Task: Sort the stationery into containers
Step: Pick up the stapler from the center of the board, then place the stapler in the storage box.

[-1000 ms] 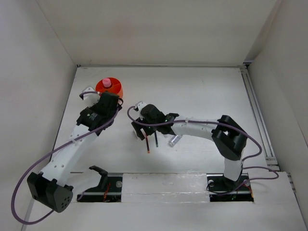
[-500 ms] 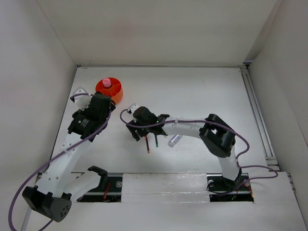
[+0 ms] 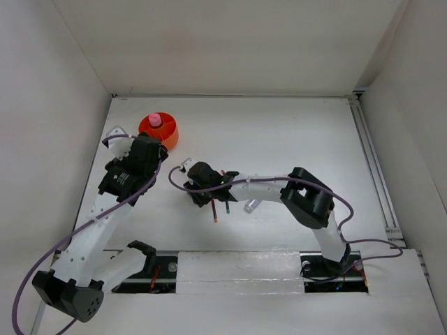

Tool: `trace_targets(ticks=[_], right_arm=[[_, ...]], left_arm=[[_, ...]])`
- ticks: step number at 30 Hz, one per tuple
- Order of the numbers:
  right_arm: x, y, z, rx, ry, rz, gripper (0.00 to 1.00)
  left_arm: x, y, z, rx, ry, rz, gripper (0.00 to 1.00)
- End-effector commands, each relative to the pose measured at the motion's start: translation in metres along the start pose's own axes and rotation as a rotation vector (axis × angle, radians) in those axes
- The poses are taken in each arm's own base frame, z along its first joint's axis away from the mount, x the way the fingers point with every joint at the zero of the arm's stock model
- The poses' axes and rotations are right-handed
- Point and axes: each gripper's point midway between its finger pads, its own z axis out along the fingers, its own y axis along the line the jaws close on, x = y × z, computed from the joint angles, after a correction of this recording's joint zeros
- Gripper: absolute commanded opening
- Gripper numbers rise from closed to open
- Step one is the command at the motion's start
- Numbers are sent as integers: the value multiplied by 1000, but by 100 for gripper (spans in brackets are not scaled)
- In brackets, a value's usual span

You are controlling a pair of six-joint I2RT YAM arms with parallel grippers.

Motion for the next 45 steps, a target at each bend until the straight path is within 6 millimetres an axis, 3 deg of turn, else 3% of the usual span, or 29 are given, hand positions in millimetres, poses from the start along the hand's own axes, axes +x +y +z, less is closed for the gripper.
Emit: trace_targets(ticks=[1,3,6,7,8,11,12,14,16,19,20,21,22,25,29,33,37,41,42,45], right_arm=[[-10,8,3,6,-31,-4,35],[-6,5,4,17,-24,-4,20],[-21,12,-14,2,-92,14,3],[-16,10,-18,1,-96,15,3],[-31,13,-33,-12,-146,19,3],[-49,9,-60,-1,-229,11,0],[-53,5,-67,17,-245,-9,0],[-67,-3,-81,40,-303,-5,0],[-82,-11,-103,39,-378,7,0],[-97,-26,-134,21,-474,38,0],[-106,-28,-143,7,-520,45,0],[-102,-28,-147,-17,-529,43,0],[-112,-30,-166,-28,-584,50,0],[-127,-23,-198,-70,-679,10,0],[-133,-21,-213,-85,-711,8,0],[-136,-22,-216,-88,-710,8,0],[-138,-21,-220,-95,-718,-4,0],[-138,-25,-220,-87,-720,1,0],[-142,-25,-222,-88,-729,1,0],[-141,-27,-218,-90,-719,0,0]], left_arm=[[-2,3,-1,3,-16,-1,99],[-2,3,-1,3,-16,-1,99],[0,3,-1,8,-9,-1,99],[0,0,-1,19,-5,-7,99],[-1,-2,-1,25,-10,-4,99],[5,-10,-6,93,31,-1,99],[2,-21,-9,145,31,-19,99],[21,-38,-18,287,115,13,99],[30,-69,-34,473,176,-14,99],[40,-93,-47,645,213,-16,99],[46,-101,-56,713,251,-12,99],[48,-107,-60,754,261,-4,99],[47,-113,-64,798,257,-11,99],[53,-131,-77,912,306,-2,99],[57,-147,-83,1008,324,3,99],[62,-157,-92,1091,354,-7,99],[68,-159,-88,1092,370,-2,99],[75,-158,-84,1092,383,3,83],[75,-158,-83,1093,378,11,72],[73,-159,-84,1100,372,9,60]])
